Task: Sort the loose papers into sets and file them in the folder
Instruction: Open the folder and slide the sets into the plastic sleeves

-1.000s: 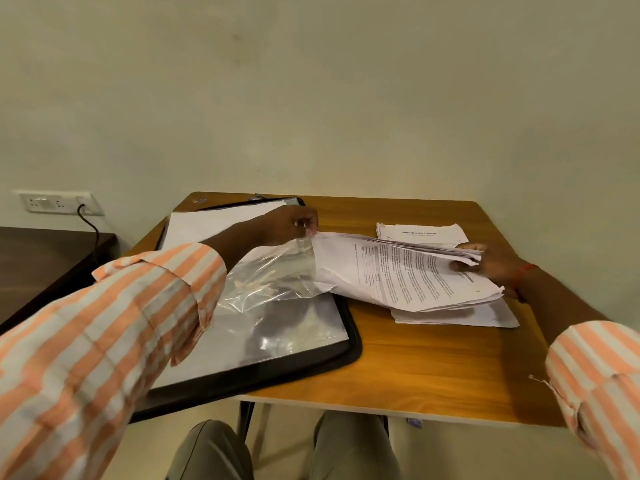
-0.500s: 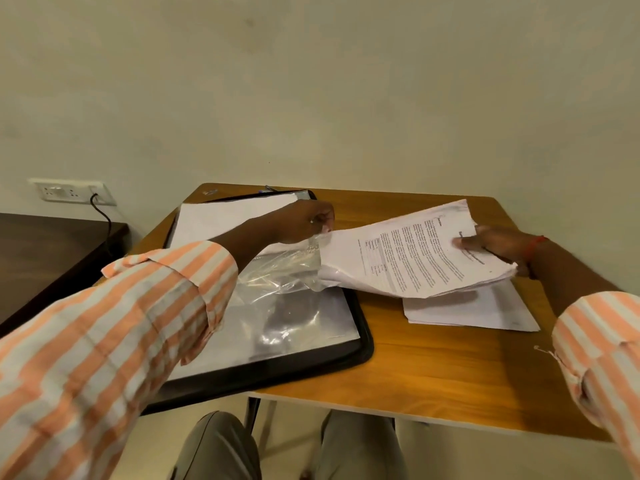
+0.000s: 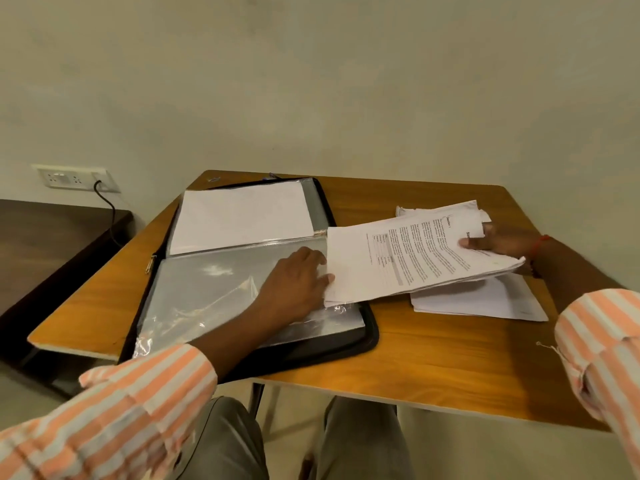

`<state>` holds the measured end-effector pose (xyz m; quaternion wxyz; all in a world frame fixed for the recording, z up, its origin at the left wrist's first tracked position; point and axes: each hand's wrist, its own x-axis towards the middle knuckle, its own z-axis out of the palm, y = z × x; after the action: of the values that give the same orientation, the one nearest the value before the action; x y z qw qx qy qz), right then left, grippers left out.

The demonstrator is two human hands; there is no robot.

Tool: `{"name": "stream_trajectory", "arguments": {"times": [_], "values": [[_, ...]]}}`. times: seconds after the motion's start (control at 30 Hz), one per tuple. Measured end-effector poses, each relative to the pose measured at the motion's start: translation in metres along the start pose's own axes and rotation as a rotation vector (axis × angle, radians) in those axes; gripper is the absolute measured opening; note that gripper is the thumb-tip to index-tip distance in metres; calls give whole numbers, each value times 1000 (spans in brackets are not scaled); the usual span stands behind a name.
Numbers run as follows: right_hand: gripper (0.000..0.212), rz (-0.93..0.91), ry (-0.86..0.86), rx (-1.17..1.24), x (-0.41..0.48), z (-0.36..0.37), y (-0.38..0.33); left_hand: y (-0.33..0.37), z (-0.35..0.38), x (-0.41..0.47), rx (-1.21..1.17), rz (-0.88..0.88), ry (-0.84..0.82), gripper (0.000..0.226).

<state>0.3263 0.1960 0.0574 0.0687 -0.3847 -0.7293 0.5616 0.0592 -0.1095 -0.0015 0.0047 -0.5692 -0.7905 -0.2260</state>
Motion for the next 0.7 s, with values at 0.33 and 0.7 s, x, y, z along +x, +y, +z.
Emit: {"name": "stream_trajectory", "arguments": {"times": [0.33, 0.7], "values": [[22, 9, 75, -306, -8, -3, 2, 3, -8, 26, -103, -119, -15, 35], [9, -28, 7, -334, -3, -3, 2, 4, 13, 27, -100, -133, -30, 38]]}}
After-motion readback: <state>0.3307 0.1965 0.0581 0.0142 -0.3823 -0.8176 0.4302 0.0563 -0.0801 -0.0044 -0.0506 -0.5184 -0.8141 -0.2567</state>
